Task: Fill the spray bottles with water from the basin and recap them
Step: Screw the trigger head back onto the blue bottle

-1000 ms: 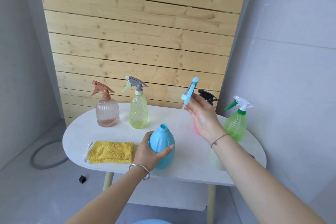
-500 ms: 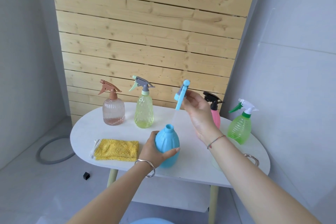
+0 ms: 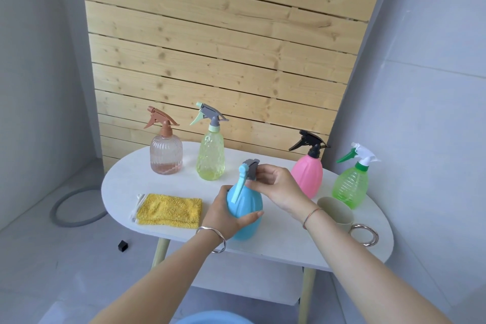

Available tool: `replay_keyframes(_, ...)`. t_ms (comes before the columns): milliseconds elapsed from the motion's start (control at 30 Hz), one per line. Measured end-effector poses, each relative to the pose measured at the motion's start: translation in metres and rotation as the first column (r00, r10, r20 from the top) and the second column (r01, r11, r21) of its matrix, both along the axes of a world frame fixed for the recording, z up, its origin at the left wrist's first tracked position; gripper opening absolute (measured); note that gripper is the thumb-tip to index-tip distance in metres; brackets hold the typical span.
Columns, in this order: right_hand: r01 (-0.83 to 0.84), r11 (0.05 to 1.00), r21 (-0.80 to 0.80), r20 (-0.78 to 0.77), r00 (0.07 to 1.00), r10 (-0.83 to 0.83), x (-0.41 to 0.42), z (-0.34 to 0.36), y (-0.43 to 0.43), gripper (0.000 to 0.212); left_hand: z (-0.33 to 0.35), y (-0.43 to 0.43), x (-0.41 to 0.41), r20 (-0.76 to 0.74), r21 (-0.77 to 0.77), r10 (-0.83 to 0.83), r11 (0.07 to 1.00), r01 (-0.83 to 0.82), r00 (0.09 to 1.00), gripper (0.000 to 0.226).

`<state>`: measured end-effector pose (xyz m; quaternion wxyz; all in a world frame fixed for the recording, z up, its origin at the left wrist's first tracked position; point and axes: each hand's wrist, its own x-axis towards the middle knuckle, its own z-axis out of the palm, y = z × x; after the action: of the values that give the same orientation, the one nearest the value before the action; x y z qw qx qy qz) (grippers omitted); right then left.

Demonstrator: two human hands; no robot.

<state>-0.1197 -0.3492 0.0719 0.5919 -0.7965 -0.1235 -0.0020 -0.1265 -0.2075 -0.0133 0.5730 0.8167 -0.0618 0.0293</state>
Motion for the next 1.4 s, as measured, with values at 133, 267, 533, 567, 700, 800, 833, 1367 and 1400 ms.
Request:
replay_keyframes(133,0.179,0.984,-0.001,0.041,0.983,-0.178,0.004,-0.012,0.01,0.031,-0.001,-0.001,-0.001,0.012,-0.014,0.004,1.0,-0.004,1.0,0.069)
replay_keyframes(267,0.296,0.954,0.041,0.056,0.953,-0.298,0.001,-0.026,0.023,0.038,-0.004,0.0,0.001,0.022,-0.015,0.006,1.0,-0.006,1.0,0.071)
replay_keyframes(533,0.093,0.994,0.049,0.032,0.995,-0.095,0.002,-0.025,0.003,0.019,-0.004,-0.002,0.001,0.018,-0.002,0.007,1.0,-0.007,1.0,0.072)
replay_keyframes(567,0.161,0.987,0.017,0.075,0.984,-0.162,0.002,-0.025,0.008,0.023,-0.004,-0.002,0.0,0.022,0.0,0.008,1.0,-0.008,1.0,0.071)
replay_keyframes(700,0.347,0.937,-0.039,0.143,0.93,-0.338,0.002,-0.03,0.028,0.046,-0.004,-0.002,0.001,0.028,-0.023,-0.002,1.0,0.003,1.0,0.068)
replay_keyframes(800,0.183,0.983,-0.012,0.058,0.982,-0.182,0.0,-0.025,0.021,0.035,-0.005,-0.002,0.002,0.028,-0.021,0.002,1.0,-0.002,1.0,0.071)
replay_keyframes(833,0.12,0.993,0.019,0.033,0.992,-0.121,-0.001,-0.023,0.017,0.027,-0.006,-0.002,0.002,0.023,-0.025,0.008,1.0,-0.007,1.0,0.072)
replay_keyframes(1367,0.417,0.897,-0.149,0.294,0.884,-0.362,-0.012,-0.017,-0.006,0.063,-0.006,-0.004,0.0,0.006,-0.066,0.025,0.997,-0.024,1.0,0.076)
replay_keyframes(1400,0.341,0.926,-0.165,0.211,0.929,-0.304,-0.011,-0.01,-0.007,0.072,-0.006,-0.004,0.0,0.003,-0.068,0.023,0.997,-0.023,1.0,0.077)
